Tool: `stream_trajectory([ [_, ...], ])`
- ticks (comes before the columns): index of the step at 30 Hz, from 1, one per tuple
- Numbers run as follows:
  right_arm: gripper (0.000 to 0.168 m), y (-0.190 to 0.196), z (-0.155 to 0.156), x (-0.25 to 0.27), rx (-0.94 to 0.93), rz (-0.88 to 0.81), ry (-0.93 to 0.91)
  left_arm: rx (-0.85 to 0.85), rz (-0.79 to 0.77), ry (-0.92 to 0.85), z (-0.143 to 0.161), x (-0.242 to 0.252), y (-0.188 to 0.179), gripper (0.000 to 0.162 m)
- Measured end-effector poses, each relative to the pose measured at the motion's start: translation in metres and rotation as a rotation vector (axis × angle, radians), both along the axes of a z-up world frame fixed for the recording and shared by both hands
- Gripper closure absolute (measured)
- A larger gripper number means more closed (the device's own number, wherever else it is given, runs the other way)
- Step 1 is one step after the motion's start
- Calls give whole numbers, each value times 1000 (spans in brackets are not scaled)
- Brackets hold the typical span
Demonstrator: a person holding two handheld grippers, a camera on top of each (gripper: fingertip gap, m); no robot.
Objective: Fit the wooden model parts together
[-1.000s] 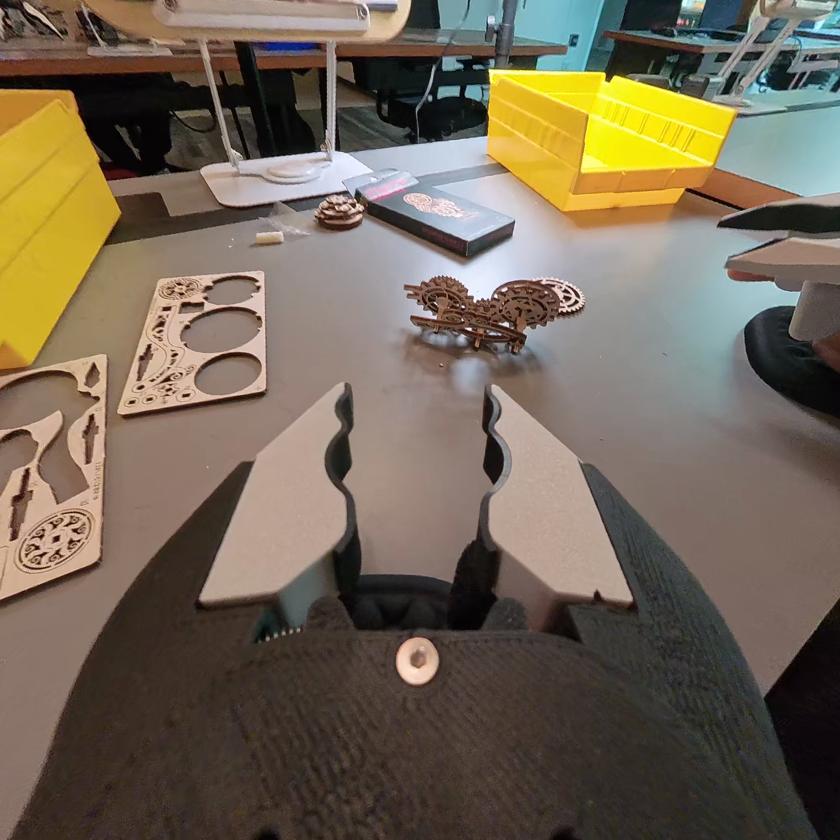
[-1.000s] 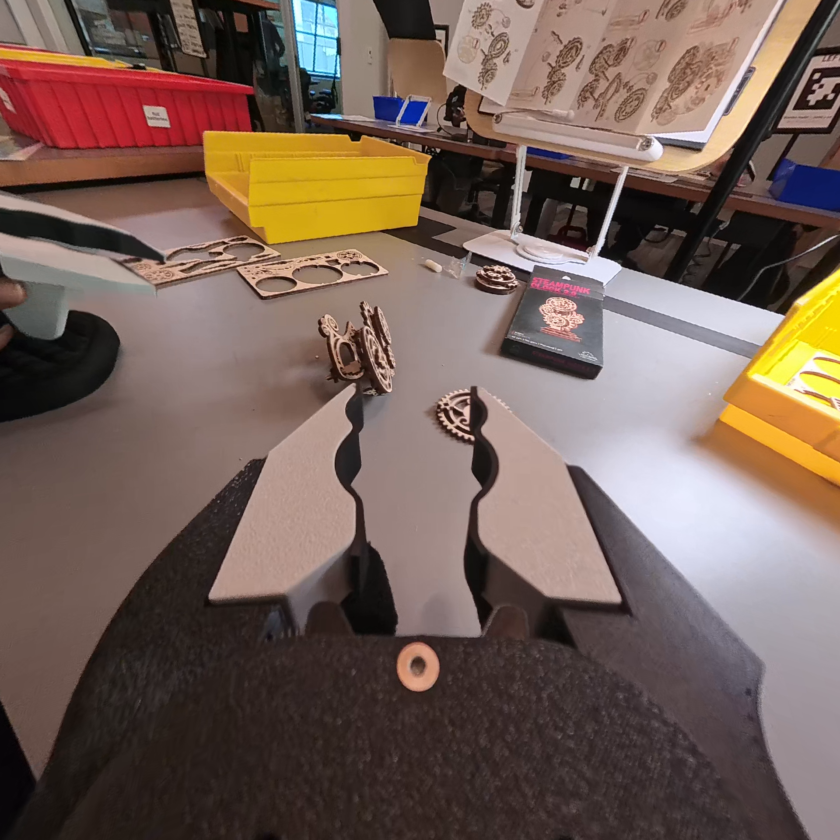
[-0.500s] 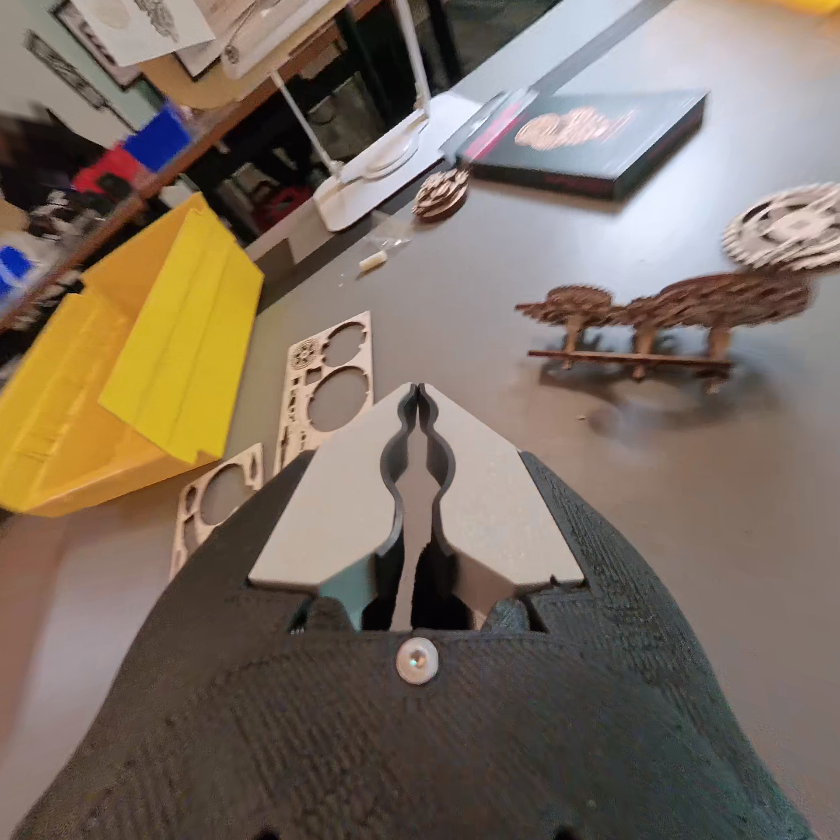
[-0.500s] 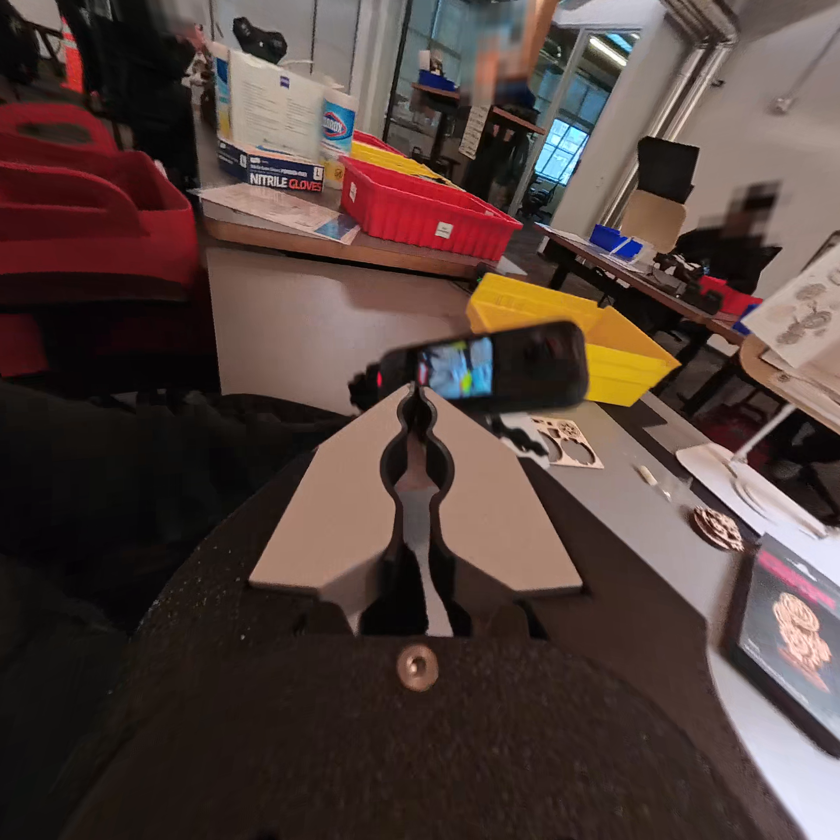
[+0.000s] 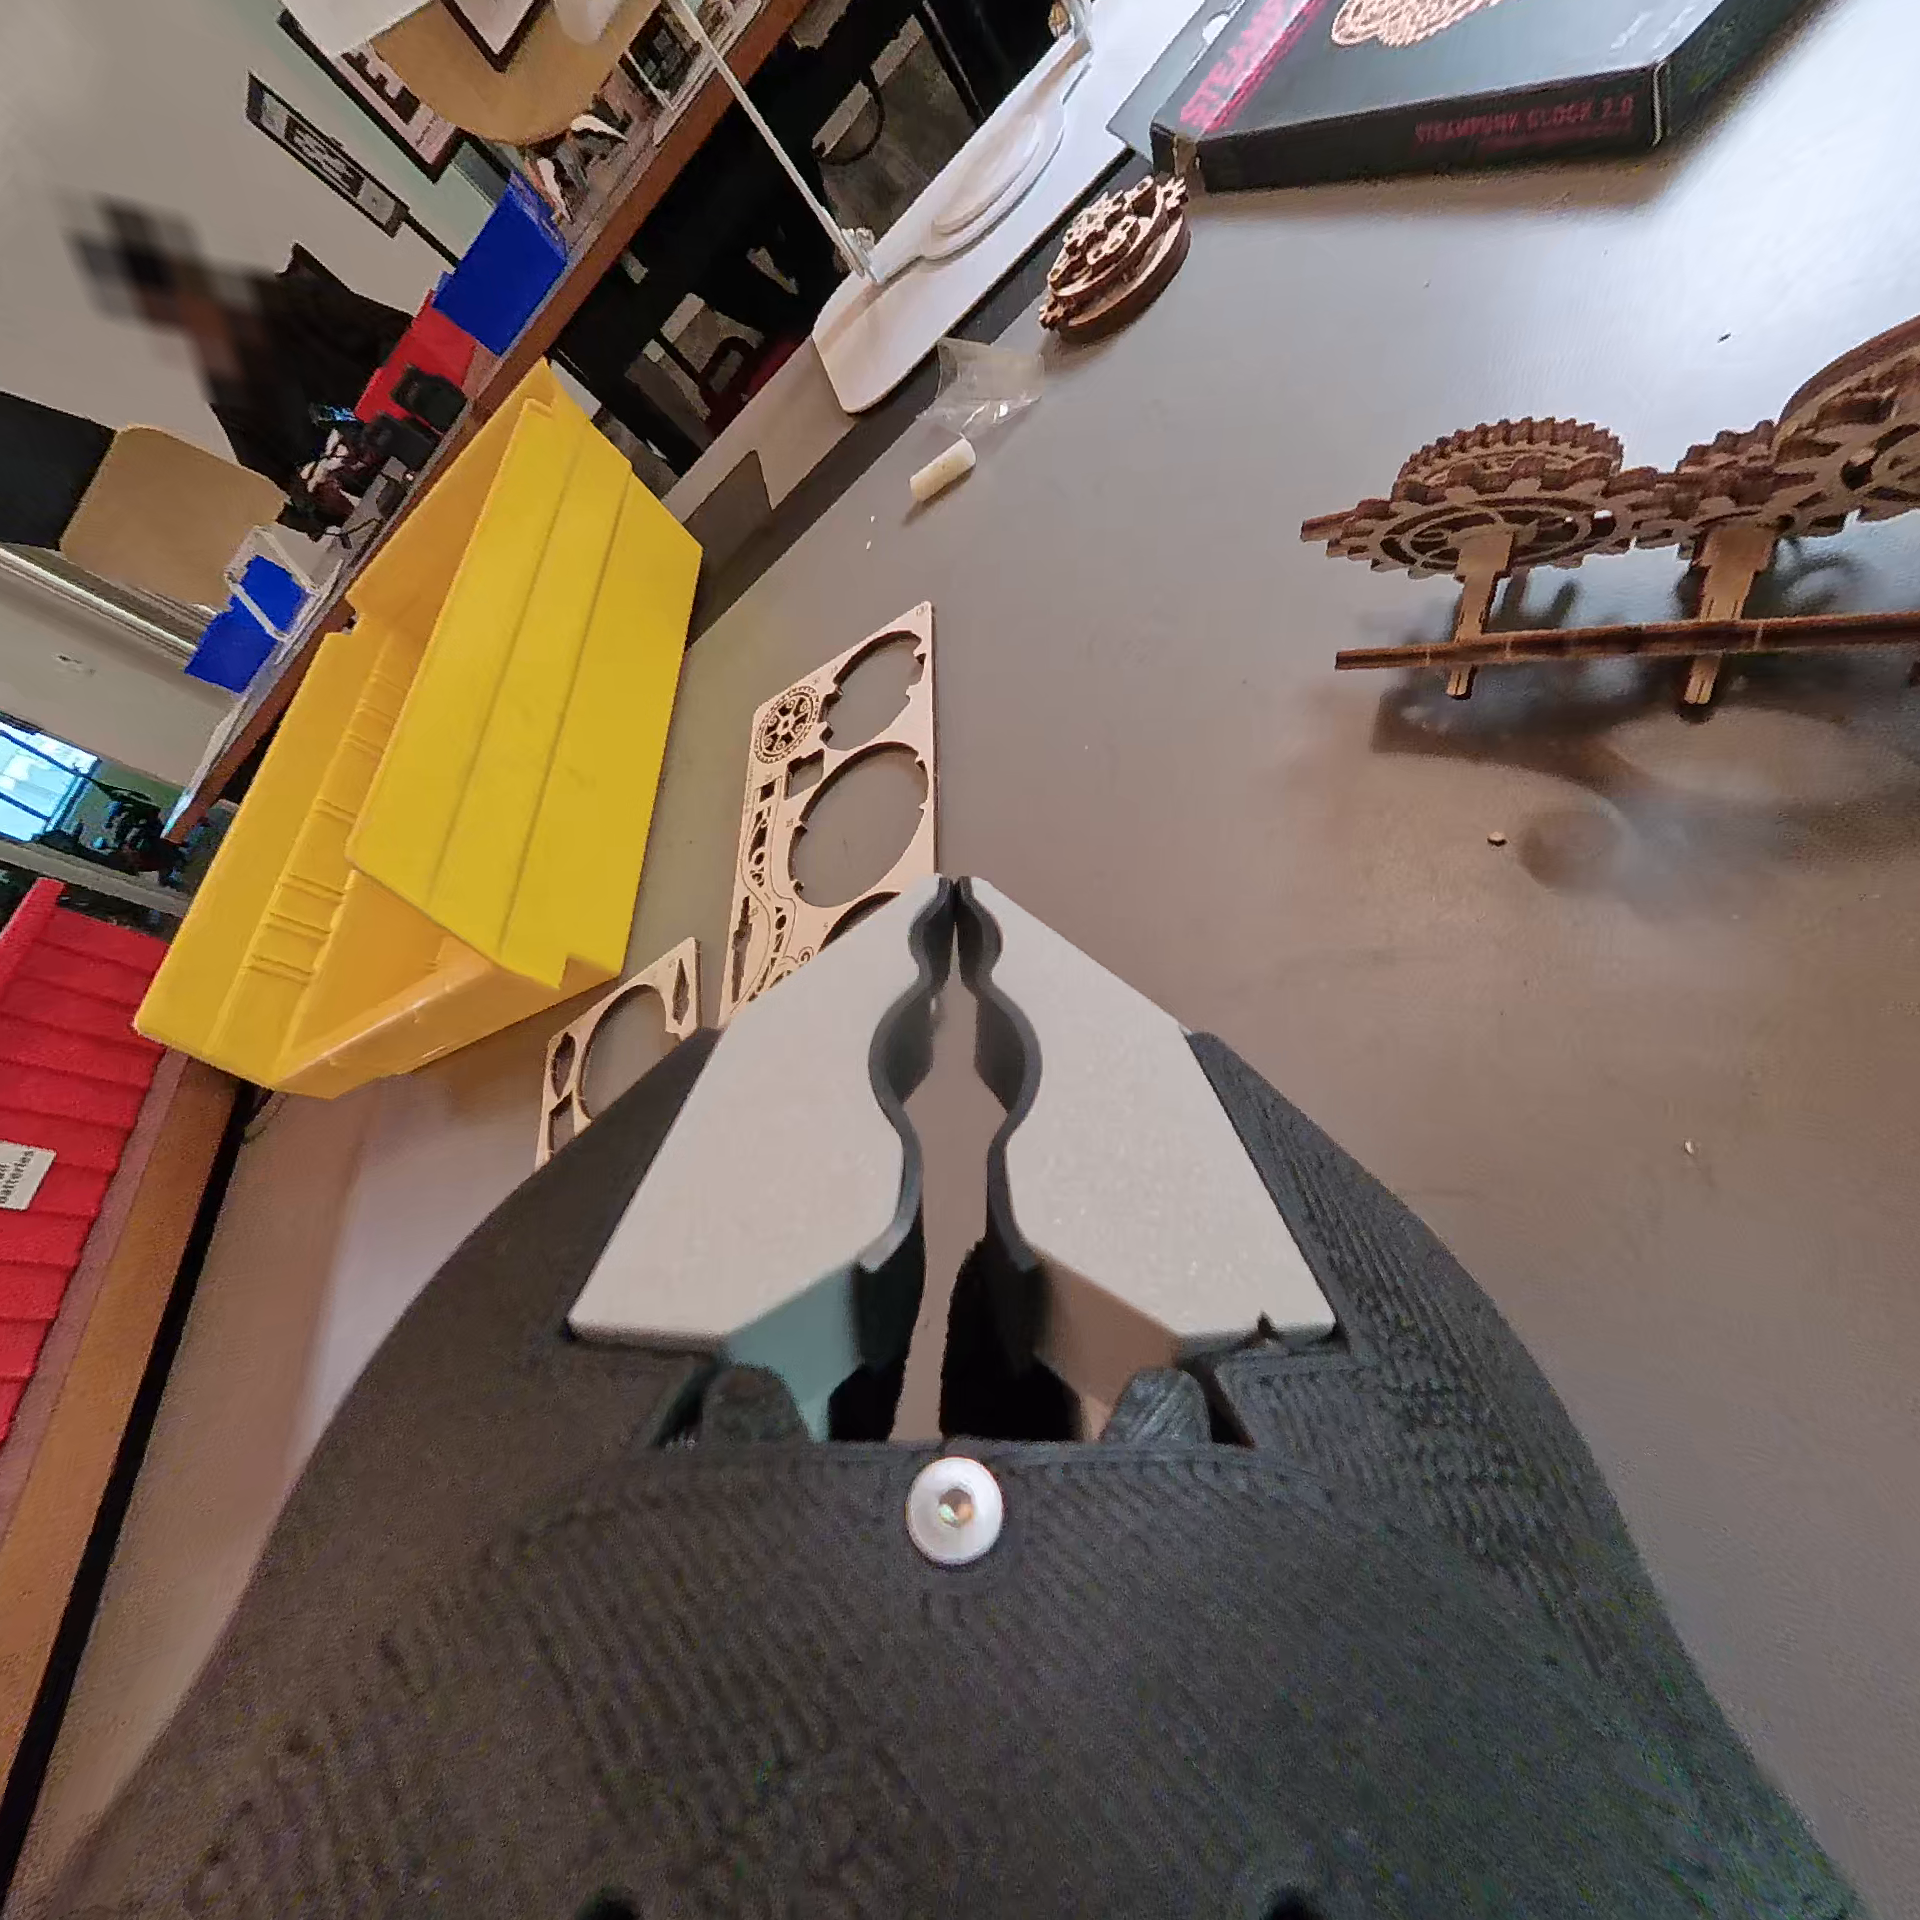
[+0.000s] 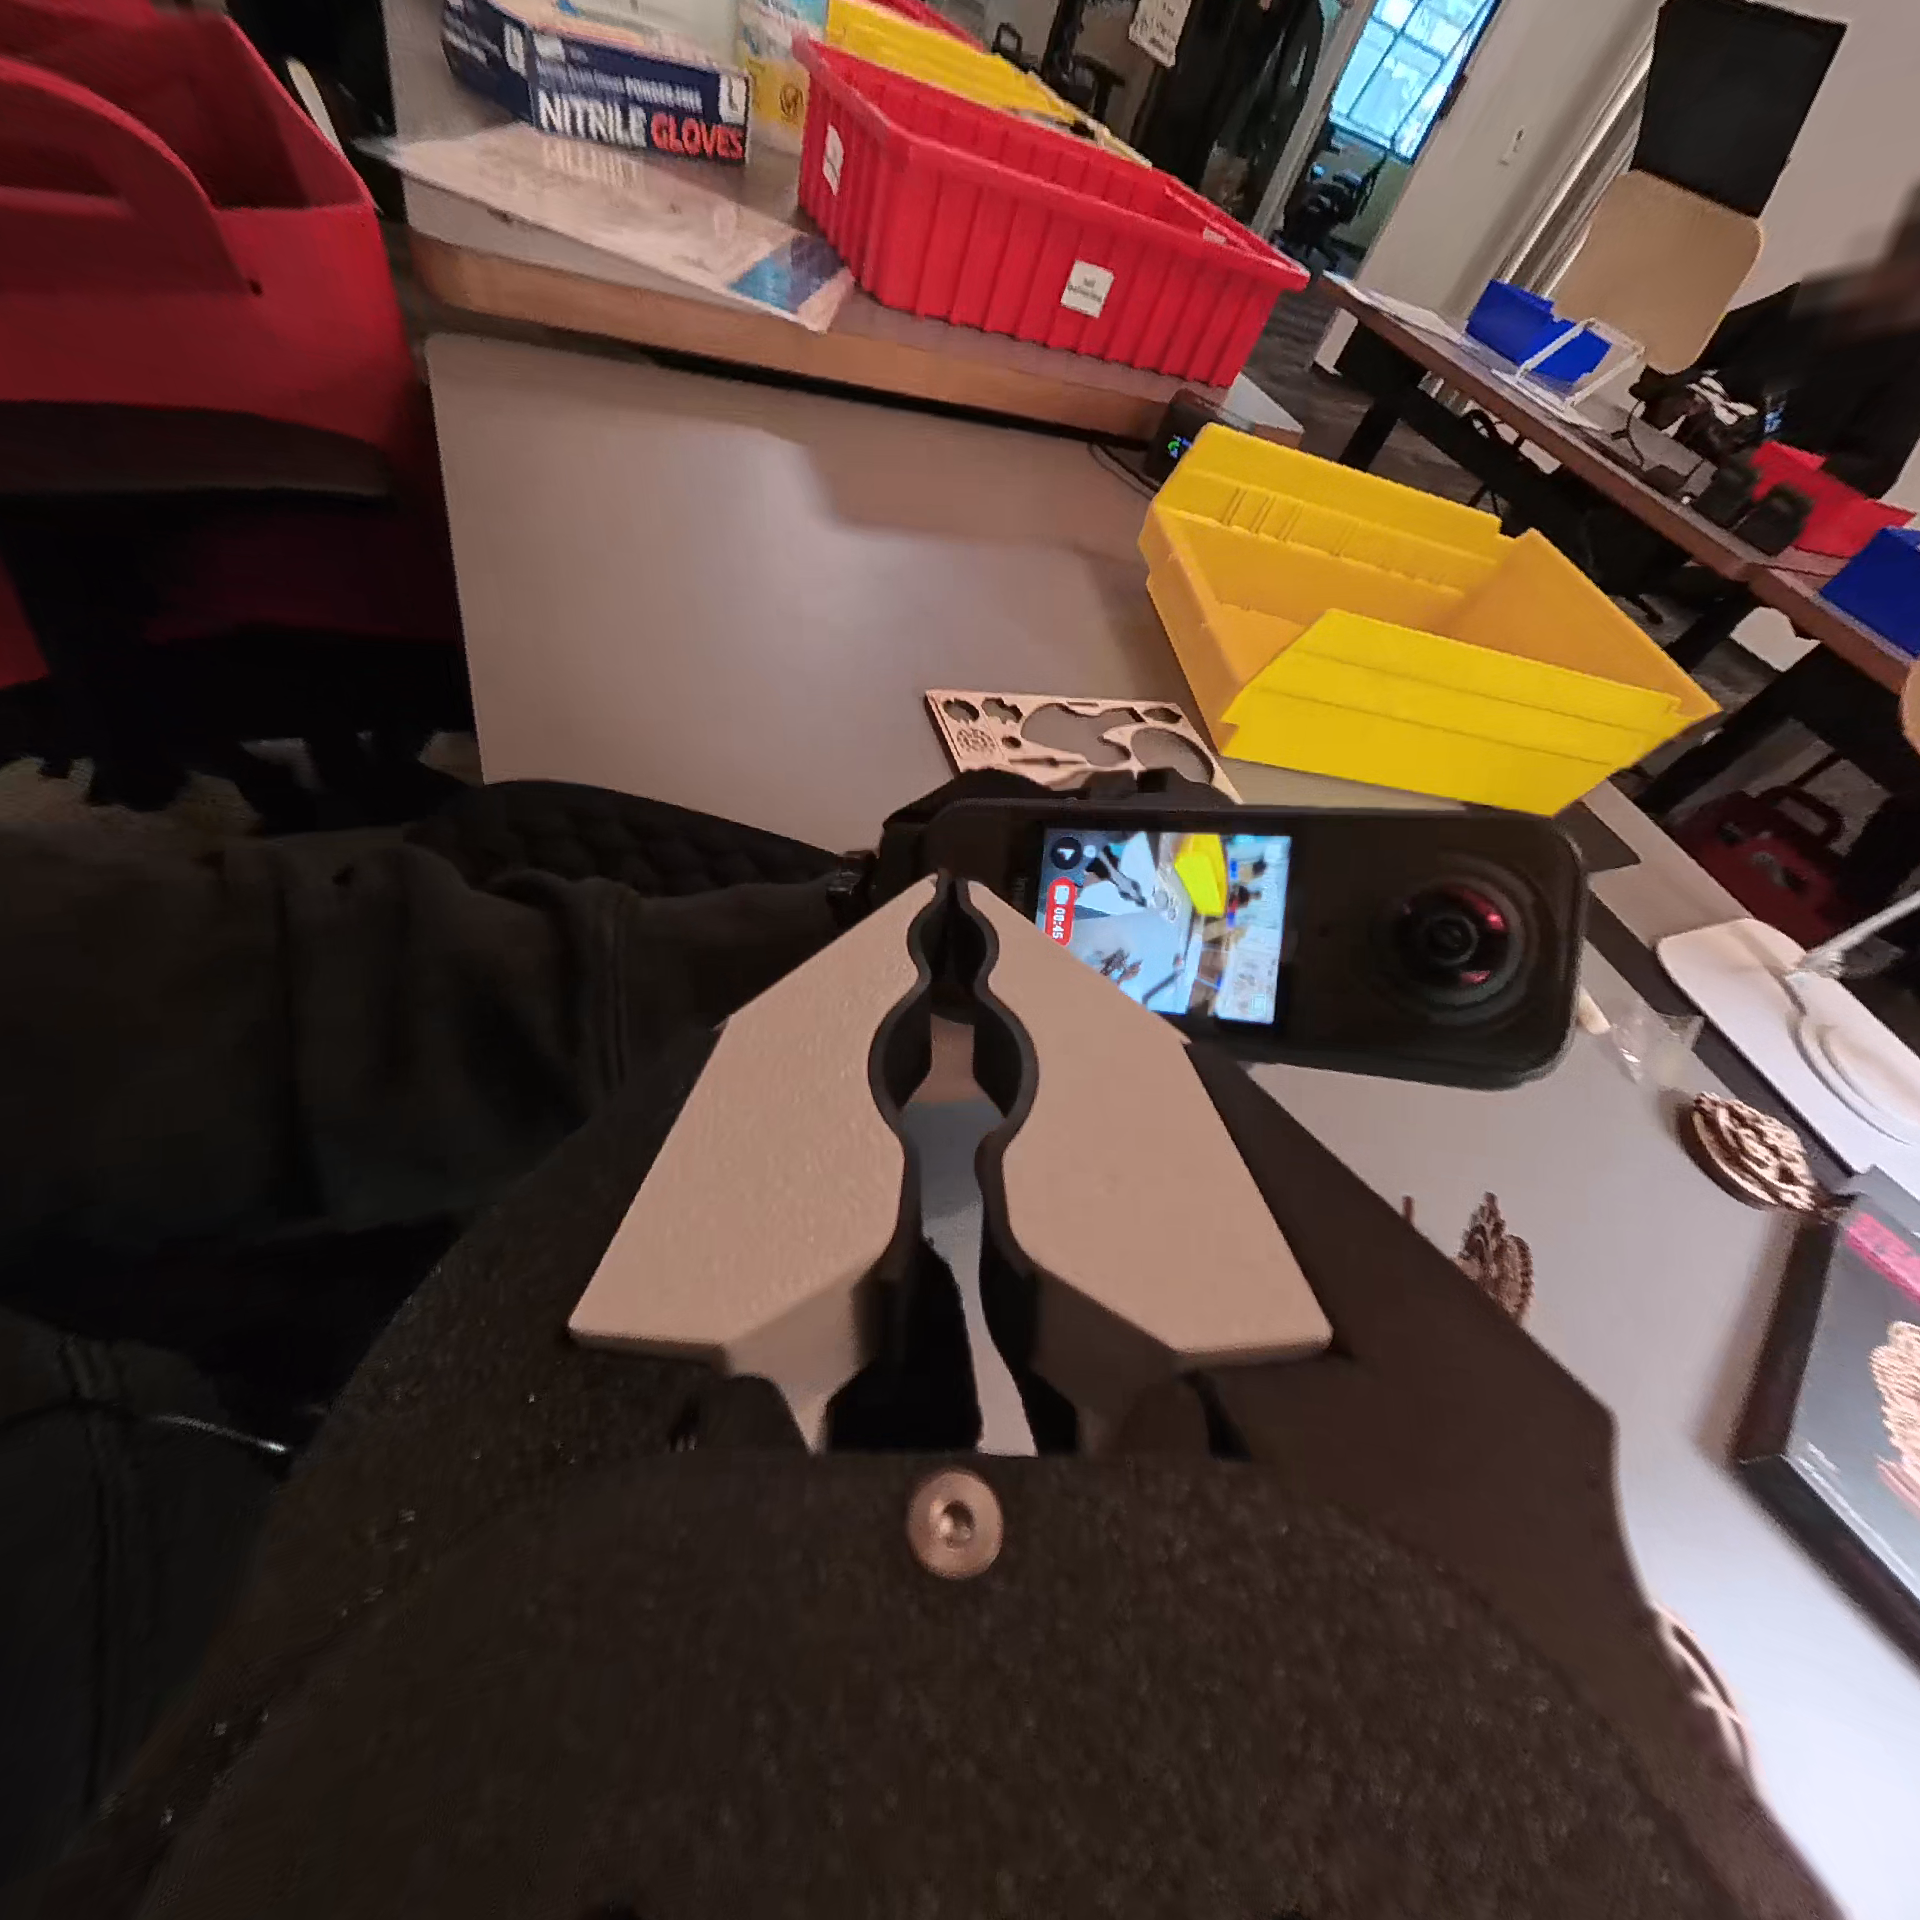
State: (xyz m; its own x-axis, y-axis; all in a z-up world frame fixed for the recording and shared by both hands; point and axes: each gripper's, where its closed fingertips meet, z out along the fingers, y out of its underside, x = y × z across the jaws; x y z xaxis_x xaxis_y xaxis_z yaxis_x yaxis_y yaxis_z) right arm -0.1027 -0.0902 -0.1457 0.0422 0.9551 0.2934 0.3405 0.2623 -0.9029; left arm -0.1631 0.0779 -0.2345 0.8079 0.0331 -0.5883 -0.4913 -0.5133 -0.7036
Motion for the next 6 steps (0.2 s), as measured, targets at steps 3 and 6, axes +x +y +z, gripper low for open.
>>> stream_trajectory([
  [3,168,4,-4,2,28,-18,-61,-22,10,45,-3,-1,2,162],
  [6,168,6,-6,4,46,-5,-86,-44,21,75,-7,-4,1,162],
])
